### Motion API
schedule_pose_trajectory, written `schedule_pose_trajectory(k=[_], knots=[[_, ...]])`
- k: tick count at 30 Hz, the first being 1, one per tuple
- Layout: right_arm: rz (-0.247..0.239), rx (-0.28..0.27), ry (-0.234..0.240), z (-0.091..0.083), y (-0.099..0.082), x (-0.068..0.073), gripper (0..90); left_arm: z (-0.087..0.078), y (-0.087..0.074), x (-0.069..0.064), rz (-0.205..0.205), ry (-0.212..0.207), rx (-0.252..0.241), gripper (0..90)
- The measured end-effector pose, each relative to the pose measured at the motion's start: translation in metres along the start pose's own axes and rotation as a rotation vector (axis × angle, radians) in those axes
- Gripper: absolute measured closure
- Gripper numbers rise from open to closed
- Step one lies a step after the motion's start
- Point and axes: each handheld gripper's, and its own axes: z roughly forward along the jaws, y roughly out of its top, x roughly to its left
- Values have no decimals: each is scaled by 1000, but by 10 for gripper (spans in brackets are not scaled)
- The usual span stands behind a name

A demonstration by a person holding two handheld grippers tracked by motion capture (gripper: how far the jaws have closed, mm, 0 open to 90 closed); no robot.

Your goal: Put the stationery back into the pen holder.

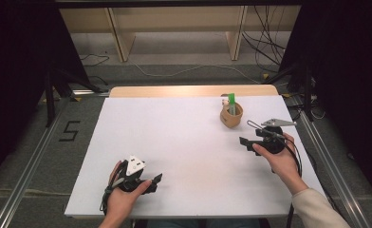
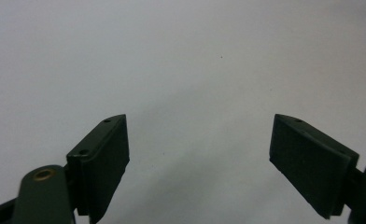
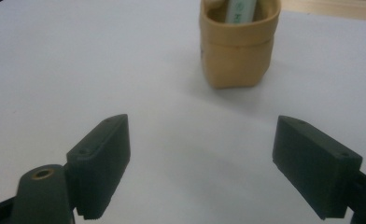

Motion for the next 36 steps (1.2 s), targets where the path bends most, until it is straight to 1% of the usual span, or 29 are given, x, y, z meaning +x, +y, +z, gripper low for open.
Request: schedule_pose_trajectory(k=[2, 4, 8, 11, 12, 14, 16, 21, 27, 28, 29, 33, 35, 36], knots=[[-3, 4, 8, -5, -6, 3, 198, 0, 0, 0, 0, -2, 0, 200], [-17, -4, 15, -9, -10, 4, 199, 0, 0, 0, 0, -2, 0, 200], [-17, -2, 24, -14, -15, 6, 199, 0, 0, -1, 0, -3, 0, 201], [-26, -4, 33, -17, -18, 8, 199, 0, 0, -1, 2, -3, -4, 200], [-23, 2, 36, -18, -20, 9, 199, 0, 0, -1, 1, -4, -4, 201], [-31, 2, 45, -20, -22, 10, 198, -1, 0, -1, -3, -4, -4, 200], [-42, 0, 47, -22, -24, 11, 199, -1, 0, -2, -3, -5, -5, 200], [-44, 4, 55, -28, -29, 14, 198, -1, -1, -2, -5, -6, -6, 200], [-67, 9, 66, -33, -36, 17, 195, -1, -1, -3, -6, -6, -4, 200], [-60, 15, 67, -34, -37, 18, 195, -1, -1, -2, 0, -7, 2, 200], [-71, 11, 70, -35, -38, 18, 193, -1, -1, -2, 0, -7, 2, 200], [-73, 18, 78, -39, -43, 19, 193, -1, -1, -3, 0, -7, 0, 200], [-64, 18, 78, -41, -45, 20, 193, -1, -1, -3, 0, -8, 2, 200], [-70, 20, 80, -42, -46, 20, 193, -1, -1, -3, 0, -8, 2, 200]])
